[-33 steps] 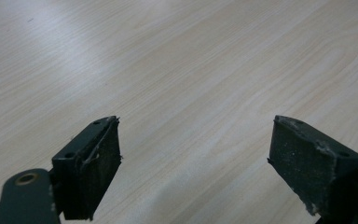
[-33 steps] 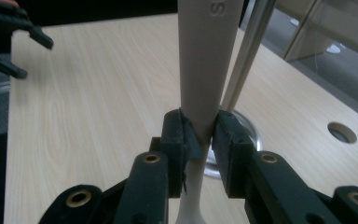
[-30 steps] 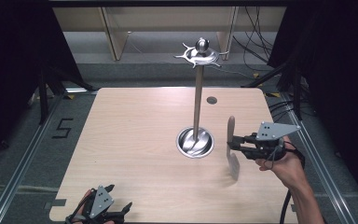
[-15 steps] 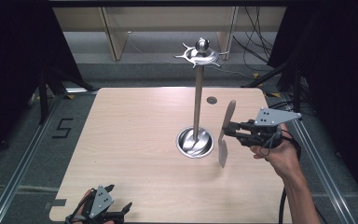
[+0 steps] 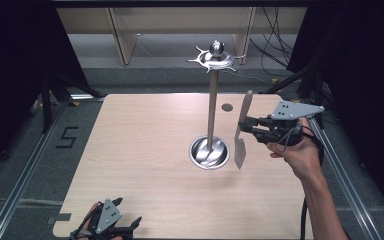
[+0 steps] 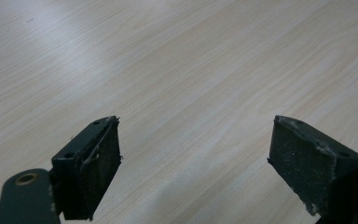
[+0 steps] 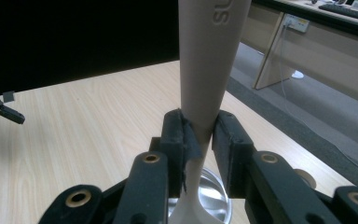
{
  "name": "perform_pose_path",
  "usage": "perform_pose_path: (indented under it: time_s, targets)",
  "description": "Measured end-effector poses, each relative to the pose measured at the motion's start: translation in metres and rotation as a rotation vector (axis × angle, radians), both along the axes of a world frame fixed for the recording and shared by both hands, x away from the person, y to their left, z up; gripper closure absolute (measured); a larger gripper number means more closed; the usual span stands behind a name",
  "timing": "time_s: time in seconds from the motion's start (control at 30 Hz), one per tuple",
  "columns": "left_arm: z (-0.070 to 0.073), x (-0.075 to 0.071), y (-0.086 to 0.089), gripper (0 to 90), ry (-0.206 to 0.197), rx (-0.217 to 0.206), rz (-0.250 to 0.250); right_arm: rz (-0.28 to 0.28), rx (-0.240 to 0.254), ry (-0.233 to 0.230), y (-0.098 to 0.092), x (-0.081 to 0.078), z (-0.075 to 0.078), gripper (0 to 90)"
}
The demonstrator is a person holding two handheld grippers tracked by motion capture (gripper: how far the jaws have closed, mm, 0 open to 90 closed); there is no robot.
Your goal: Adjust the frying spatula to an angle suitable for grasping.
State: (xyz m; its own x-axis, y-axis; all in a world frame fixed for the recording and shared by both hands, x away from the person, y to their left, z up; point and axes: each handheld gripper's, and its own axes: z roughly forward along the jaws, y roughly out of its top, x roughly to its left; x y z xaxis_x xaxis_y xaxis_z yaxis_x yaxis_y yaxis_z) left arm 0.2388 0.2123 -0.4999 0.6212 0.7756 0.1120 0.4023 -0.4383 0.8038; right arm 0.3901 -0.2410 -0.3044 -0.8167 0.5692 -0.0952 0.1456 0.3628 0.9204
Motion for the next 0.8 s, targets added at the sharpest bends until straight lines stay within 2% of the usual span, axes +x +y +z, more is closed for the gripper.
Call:
perform_pose_path:
  time_s: [0.07, 0.1, 0.13, 0.17, 0.2, 0.23, 0.33, 0.4, 0.43, 0.53, 0.57, 0.63, 0.73, 0.77, 0.8]
  targets:
    - [-0.001, 0.0, -0.001, 15.6, 0.006, -0.014, 0.01, -0.01, -0.002, -0.005, 0.001, 0.001, 0.003, 75.2]
    - [0.0, 0.0, 0.0, 15.6, 0.0, 0.009, -0.008, -0.026, -0.023, -0.029, 0.001, 0.003, 0.007, 75.2]
    - [0.0, 0.0, 0.0, 15.6, 0.0, 0.009, -0.008, -0.026, -0.023, -0.029, 0.001, 0.003, 0.007, 75.2]
    - [0.0, 0.0, 0.0, 15.6, 0.009, -0.006, 0.003, -0.028, -0.021, -0.033, 0.003, 0.004, 0.008, 75.2]
    - [0.0, 0.0, 0.0, 15.6, 0.012, -0.007, 0.005, -0.025, -0.027, -0.01, 0.004, 0.004, 0.009, 75.3]
    - [-0.001, 0.0, -0.001, 15.6, 0.008, -0.01, 0.008, -0.039, -0.022, -0.015, 0.006, 0.006, 0.012, 75.2]
    - [0.0, 0.0, 0.0, 15.6, 0.008, -0.008, 0.004, -0.028, -0.028, -0.01, 0.007, 0.009, 0.015, 75.2]
    - [0.0, 0.0, 0.001, 15.6, 0.001, 0.005, -0.006, -0.047, -0.034, -0.019, 0.008, 0.011, 0.018, 75.2]
    - [0.001, 0.001, 0.002, 15.6, 0.006, 0.029, -0.013, -0.045, -0.042, -0.01, 0.009, 0.013, 0.021, 75.2]
    - [0.001, 0.001, 0.002, 15.6, 0.006, 0.026, -0.011, -0.053, -0.049, -0.014, 0.01, 0.014, 0.024, 75.2]
    - [0.0, 0.0, 0.0, 15.6, 0.013, 0.009, 0.0, -0.05, -0.053, -0.025, 0.011, 0.016, 0.026, 75.2]
    - [0.0, 0.0, 0.0, 15.6, 0.015, 0.008, -0.001, -0.056, -0.046, -0.037, 0.012, 0.017, 0.026, 75.2]
    - [0.0, 0.0, 0.0, 15.6, 0.015, 0.008, -0.001, -0.056, -0.065, -0.054, 0.013, 0.021, 0.03, 75.2]
    - [0.0, 0.0, 0.0, 15.6, 0.012, -0.001, 0.002, -0.06, -0.056, -0.016, 0.014, 0.02, 0.03, 75.2]
    - [0.0, 0.0, 0.0, 15.6, 0.012, -0.001, 0.002, -0.06, -0.056, -0.016, 0.014, 0.02, 0.03, 75.2]
